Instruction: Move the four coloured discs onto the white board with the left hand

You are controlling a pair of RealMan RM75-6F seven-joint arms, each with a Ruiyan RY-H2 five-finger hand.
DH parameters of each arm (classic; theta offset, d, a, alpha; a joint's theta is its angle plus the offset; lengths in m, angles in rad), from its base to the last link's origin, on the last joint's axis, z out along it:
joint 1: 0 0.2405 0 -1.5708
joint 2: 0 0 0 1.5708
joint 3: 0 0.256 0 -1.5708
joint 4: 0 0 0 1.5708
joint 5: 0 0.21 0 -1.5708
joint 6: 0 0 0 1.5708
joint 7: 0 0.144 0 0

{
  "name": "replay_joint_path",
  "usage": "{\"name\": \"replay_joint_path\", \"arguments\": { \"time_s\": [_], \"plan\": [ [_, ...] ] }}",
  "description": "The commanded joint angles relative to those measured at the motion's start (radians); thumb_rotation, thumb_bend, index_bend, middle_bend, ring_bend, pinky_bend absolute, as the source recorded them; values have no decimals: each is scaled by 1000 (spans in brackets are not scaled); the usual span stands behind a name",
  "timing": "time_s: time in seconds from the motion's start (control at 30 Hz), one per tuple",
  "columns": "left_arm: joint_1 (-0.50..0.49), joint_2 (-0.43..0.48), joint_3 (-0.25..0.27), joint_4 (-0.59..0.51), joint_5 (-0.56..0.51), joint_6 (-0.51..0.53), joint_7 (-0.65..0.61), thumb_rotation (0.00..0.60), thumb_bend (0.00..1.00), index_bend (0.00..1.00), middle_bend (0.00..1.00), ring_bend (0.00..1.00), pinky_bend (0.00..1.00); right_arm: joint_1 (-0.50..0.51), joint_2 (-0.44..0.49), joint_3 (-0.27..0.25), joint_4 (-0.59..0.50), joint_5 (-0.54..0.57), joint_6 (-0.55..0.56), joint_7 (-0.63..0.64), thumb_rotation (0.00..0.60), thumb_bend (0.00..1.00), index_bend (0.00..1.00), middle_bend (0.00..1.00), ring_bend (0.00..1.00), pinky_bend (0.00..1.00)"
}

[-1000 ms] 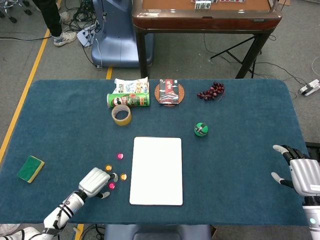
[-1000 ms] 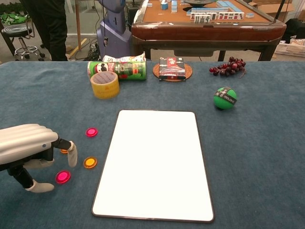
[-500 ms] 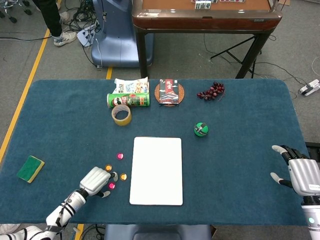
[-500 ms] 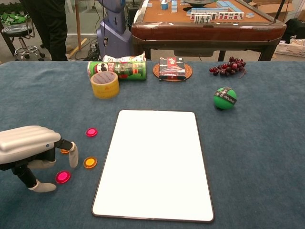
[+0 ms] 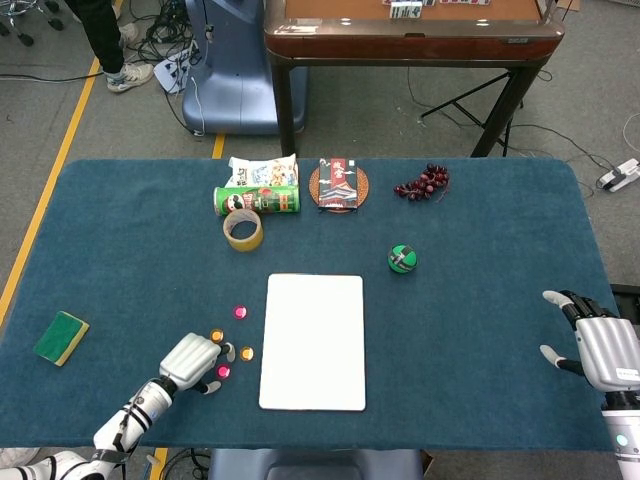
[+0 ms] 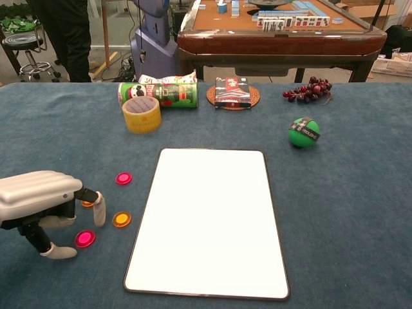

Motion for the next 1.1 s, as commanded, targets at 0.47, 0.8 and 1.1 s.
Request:
{"name": "replay_joint_path", "arguments": {
  "time_s": [0.47,0.8,1.1],
  "plan": [
    [-3,-9,2,14,-8,12,0,600,257,545,1000,1000,1000,2,0,-1,0,2,-5,-2,600,0,248,269,286,479],
    [-6,-12,10,16,-17,7,16,600,266,560,1000,1000,1000,3,-1,-2,-1,2,-6,-4,600,0,248,269,286,479],
    [-6,-16,9,19,-22,12,14,600,292,576,1000,1000,1000,3,-1,-2,-1,3,-7,-4,600,0,248,269,286,479]
  ]
}}
